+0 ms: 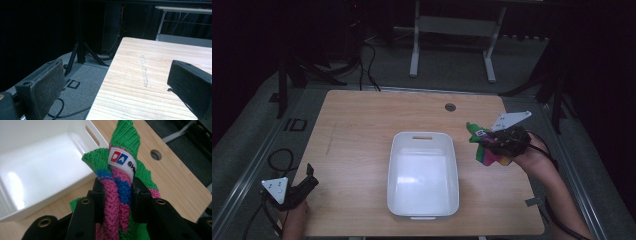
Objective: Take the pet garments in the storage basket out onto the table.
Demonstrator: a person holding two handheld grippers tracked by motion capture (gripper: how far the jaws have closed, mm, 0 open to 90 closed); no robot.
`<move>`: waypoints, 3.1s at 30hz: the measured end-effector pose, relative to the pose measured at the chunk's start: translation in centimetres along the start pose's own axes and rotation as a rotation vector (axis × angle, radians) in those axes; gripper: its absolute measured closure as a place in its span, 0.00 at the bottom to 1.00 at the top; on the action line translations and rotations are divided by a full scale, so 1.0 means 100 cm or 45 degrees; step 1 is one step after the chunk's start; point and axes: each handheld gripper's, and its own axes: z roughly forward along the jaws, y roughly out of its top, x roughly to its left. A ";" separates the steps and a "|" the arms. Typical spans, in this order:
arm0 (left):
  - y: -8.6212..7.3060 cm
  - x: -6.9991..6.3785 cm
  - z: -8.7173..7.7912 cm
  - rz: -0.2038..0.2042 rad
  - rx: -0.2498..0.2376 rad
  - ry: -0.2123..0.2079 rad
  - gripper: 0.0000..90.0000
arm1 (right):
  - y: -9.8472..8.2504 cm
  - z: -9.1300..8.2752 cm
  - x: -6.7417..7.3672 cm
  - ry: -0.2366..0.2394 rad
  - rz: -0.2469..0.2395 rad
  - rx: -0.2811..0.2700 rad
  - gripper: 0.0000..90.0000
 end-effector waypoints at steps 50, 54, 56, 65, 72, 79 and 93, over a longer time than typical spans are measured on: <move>0.000 0.000 0.000 -0.002 0.002 0.000 0.02 | -0.082 0.169 -0.010 0.049 0.241 0.215 0.66; 0.000 0.000 0.000 -0.004 0.003 0.004 0.02 | -0.079 0.167 -0.009 0.059 0.215 0.222 0.53; 0.000 0.000 0.000 -0.004 0.002 0.002 0.02 | -0.076 0.162 -0.009 0.041 0.221 0.208 0.44; 0.000 0.000 0.000 -0.003 0.002 0.002 0.02 | -0.070 0.126 -0.009 0.100 0.256 0.068 0.23; 0.000 0.000 0.000 0.000 0.002 0.002 0.02 | -0.080 0.100 -0.012 0.039 0.317 -0.027 0.12; 0.000 0.000 0.000 0.000 0.003 0.002 0.02 | -0.108 0.086 -0.019 -0.004 0.413 -0.099 0.12; 0.000 0.000 0.000 -0.004 0.004 0.003 0.02 | -0.169 0.072 -0.012 -0.181 0.548 -0.165 0.12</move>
